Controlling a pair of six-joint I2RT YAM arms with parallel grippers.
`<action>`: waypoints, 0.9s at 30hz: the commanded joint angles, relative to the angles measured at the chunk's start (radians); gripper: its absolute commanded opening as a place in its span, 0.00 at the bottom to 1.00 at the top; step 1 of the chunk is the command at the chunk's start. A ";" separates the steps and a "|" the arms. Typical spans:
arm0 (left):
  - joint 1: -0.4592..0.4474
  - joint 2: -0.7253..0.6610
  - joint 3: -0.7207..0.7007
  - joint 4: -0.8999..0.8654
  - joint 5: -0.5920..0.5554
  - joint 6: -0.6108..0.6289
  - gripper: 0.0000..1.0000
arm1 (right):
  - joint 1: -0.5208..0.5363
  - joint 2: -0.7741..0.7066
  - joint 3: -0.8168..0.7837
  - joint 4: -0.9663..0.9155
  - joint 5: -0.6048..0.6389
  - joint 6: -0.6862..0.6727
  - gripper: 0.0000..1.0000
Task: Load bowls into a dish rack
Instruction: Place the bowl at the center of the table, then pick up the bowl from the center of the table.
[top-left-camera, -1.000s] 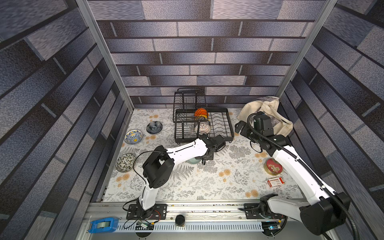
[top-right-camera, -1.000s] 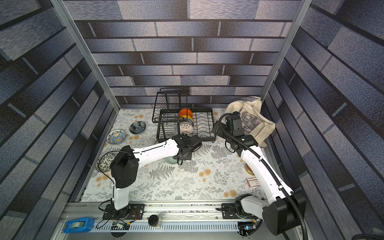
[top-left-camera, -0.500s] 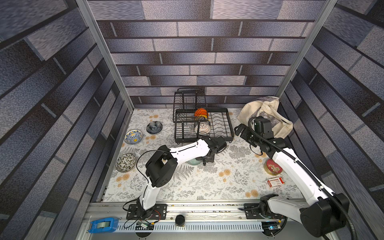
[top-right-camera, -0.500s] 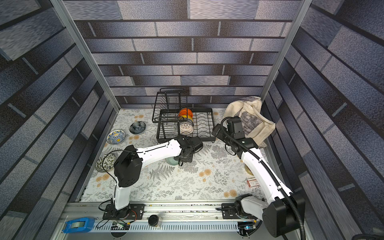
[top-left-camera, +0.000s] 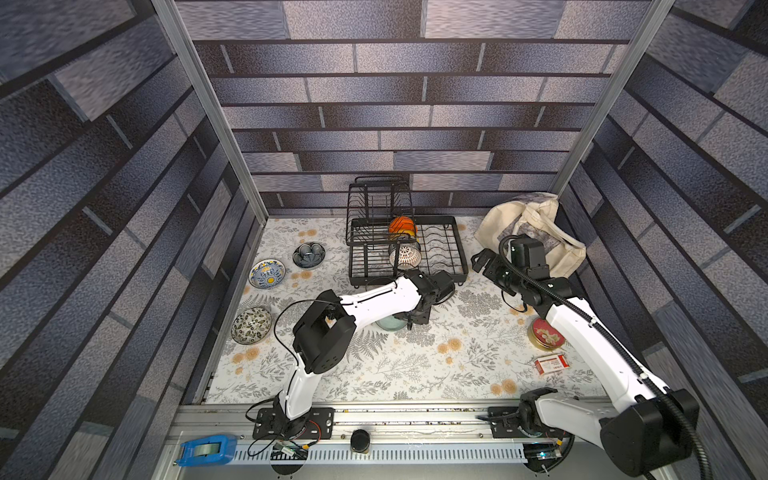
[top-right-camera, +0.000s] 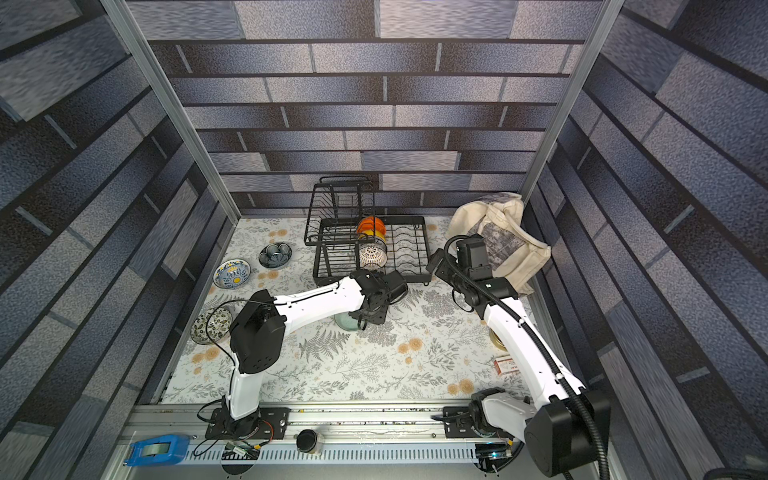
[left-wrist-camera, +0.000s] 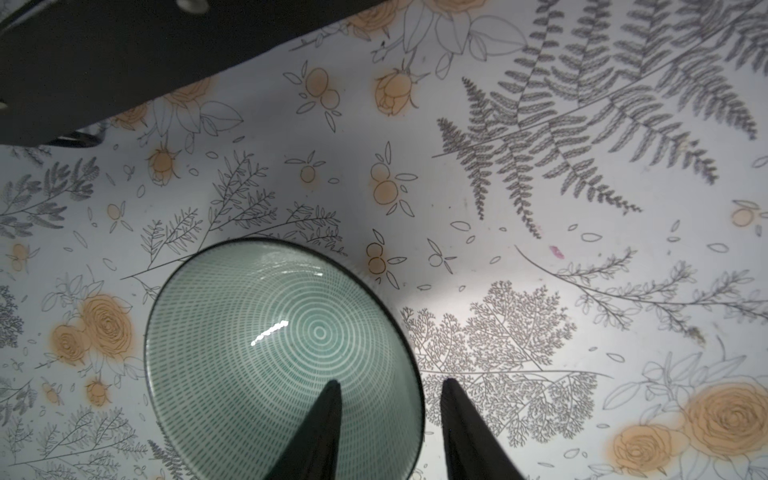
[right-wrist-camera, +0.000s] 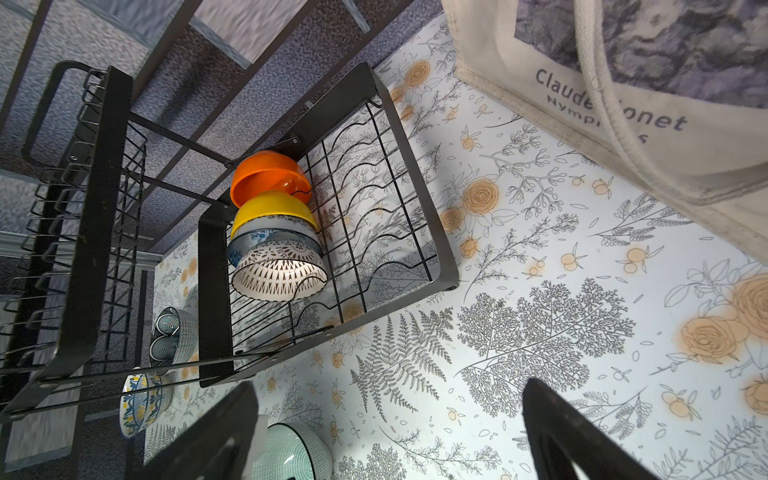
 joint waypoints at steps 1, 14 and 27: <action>0.012 -0.033 0.028 -0.037 -0.020 0.019 0.49 | -0.011 -0.026 -0.005 0.003 0.015 0.001 1.00; 0.058 -0.224 0.044 -0.089 -0.149 0.060 1.00 | -0.021 -0.028 0.035 -0.049 -0.029 -0.052 1.00; 0.175 -0.454 -0.144 -0.138 -0.314 0.038 1.00 | 0.019 0.044 0.066 -0.092 -0.161 -0.081 1.00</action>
